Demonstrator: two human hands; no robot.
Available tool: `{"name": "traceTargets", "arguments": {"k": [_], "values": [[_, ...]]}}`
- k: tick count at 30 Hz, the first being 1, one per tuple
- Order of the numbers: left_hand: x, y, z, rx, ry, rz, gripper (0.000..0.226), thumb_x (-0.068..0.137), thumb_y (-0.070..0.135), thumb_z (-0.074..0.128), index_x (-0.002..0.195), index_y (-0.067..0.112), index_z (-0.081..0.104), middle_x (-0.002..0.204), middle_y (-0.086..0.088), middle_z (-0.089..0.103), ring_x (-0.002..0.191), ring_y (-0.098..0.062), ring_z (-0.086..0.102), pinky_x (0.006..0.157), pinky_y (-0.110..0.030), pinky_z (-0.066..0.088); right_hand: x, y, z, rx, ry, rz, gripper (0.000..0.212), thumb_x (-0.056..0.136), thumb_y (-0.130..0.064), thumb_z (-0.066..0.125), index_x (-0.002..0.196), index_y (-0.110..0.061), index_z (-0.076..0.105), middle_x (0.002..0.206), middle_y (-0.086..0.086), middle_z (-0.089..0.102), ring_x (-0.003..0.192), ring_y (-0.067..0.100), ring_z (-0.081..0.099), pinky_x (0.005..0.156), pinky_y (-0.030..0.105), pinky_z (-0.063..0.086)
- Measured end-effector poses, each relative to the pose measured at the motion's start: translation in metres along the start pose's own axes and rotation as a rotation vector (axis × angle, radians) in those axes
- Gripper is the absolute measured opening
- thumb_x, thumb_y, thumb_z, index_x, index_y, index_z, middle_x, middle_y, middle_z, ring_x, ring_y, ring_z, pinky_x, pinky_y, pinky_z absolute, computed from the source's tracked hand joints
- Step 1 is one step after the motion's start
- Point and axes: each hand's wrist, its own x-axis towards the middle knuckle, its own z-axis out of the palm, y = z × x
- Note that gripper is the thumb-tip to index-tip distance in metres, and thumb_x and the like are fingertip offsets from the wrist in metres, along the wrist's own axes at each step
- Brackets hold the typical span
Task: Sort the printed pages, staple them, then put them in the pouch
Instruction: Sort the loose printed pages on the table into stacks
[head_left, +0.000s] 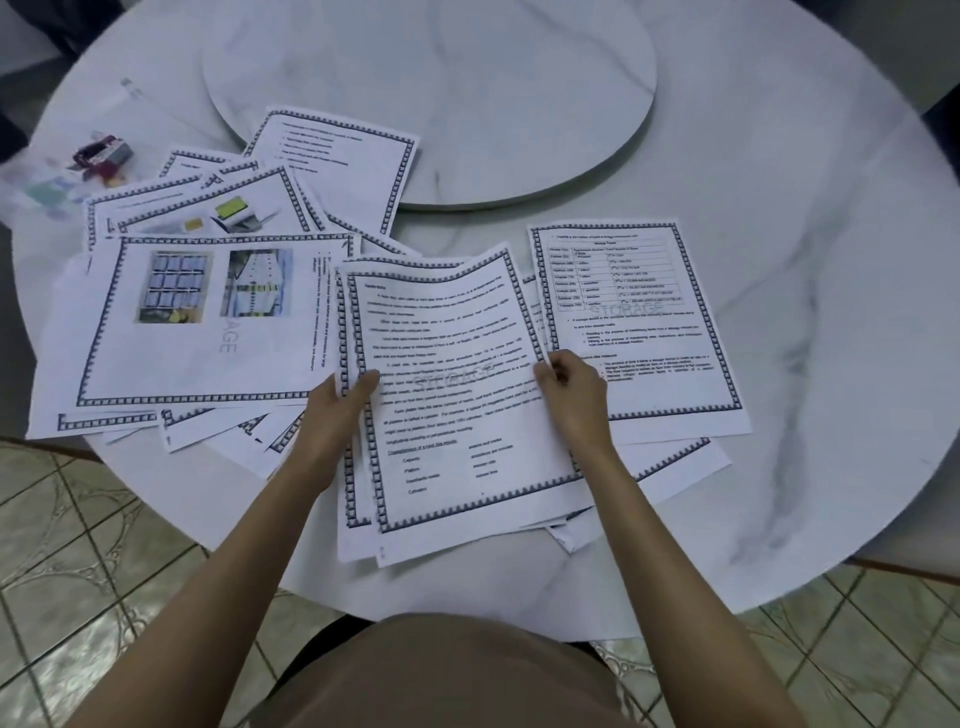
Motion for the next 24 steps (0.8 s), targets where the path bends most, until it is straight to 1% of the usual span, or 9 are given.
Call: {"name": "traceTargets", "arguments": {"k": [3,6,9,11,13,14,17,21,24], "values": [[0.0,-0.004,0.0,0.018,0.029,0.02,0.032,0.093,0.023,0.052,0.123,0.014,0.053,0.11,-0.001,0.06,0.098,-0.018,0.057,0.088,-0.032,0.043,-0.002,-0.002,-0.003,-0.014,-0.038,-0.026,0.018,0.093,-0.016,0.054,0.102,-0.002,0.062,0.082,0.002,0.058,0.066,0.002,0.049,0.055,-0.001,0.036],[0.0,-0.007,0.0,0.029,0.03,0.032,0.031,0.094,0.02,0.052,0.123,0.013,0.053,0.109,0.0,0.059,0.098,-0.019,0.057,0.088,-0.032,0.043,0.005,-0.003,-0.02,0.007,-0.01,-0.044,0.016,0.091,-0.014,0.057,0.103,-0.005,0.064,0.086,0.002,0.062,0.071,0.006,0.055,0.061,0.001,0.041],[0.0,-0.008,-0.001,0.044,0.032,0.033,0.032,0.093,0.02,0.052,0.124,0.012,0.053,0.11,-0.002,0.06,0.1,-0.019,0.057,0.092,-0.035,0.044,0.021,0.003,-0.057,-0.066,0.132,-0.061,0.017,0.089,-0.01,0.058,0.103,-0.004,0.065,0.095,0.011,0.066,0.081,0.015,0.056,0.069,0.013,0.042],[0.001,-0.008,-0.001,0.047,0.037,0.03,0.033,0.094,0.021,0.052,0.125,0.011,0.052,0.111,-0.002,0.06,0.103,-0.021,0.057,0.095,-0.037,0.044,0.034,0.013,-0.085,-0.15,0.242,-0.062,0.019,0.088,-0.009,0.059,0.104,0.0,0.065,0.102,0.018,0.065,0.084,0.018,0.056,0.075,0.012,0.036],[0.001,-0.009,-0.001,0.05,0.038,0.031,0.035,0.094,0.022,0.051,0.127,0.011,0.052,0.112,-0.001,0.059,0.103,-0.021,0.057,0.096,-0.037,0.044,0.047,0.028,-0.108,-0.241,0.296,0.011,0.025,0.087,-0.011,0.06,0.109,0.001,0.062,0.11,0.024,0.059,0.095,0.027,0.057,0.084,0.016,0.036],[0.002,-0.01,-0.001,0.053,0.039,0.034,0.035,0.094,0.022,0.05,0.127,0.011,0.051,0.113,-0.001,0.059,0.103,-0.02,0.057,0.095,-0.036,0.044,0.052,0.035,-0.117,-0.287,0.295,0.066,0.031,0.087,-0.015,0.061,0.114,0.001,0.059,0.116,0.025,0.054,0.105,0.033,0.054,0.092,0.024,0.036],[0.002,-0.009,0.0,0.061,0.041,0.026,0.035,0.095,0.025,0.049,0.127,0.011,0.052,0.116,-0.003,0.059,0.104,-0.021,0.057,0.095,-0.037,0.044,0.059,0.048,-0.129,-0.455,0.244,0.236,0.054,0.085,-0.025,0.064,0.128,0.002,0.045,0.132,0.025,0.039,0.125,0.038,0.034,0.102,0.038,0.03],[0.003,-0.009,0.0,0.068,0.04,0.02,0.035,0.095,0.027,0.048,0.126,0.012,0.053,0.119,-0.006,0.06,0.109,-0.025,0.058,0.1,-0.043,0.044,0.057,0.051,-0.126,-0.578,0.218,0.302,0.067,0.081,-0.029,0.069,0.131,0.004,0.038,0.137,0.024,0.03,0.128,0.039,0.028,0.101,0.045,0.033],[0.001,-0.009,0.002,0.059,0.049,0.027,0.034,0.096,0.027,0.047,0.126,0.012,0.053,0.115,-0.003,0.06,0.105,-0.021,0.057,0.096,-0.038,0.044,0.058,0.05,-0.126,-0.578,0.216,0.307,0.068,0.079,-0.027,0.071,0.131,0.001,0.038,0.137,0.023,0.032,0.128,0.039,0.03,0.102,0.045,0.032]]}}
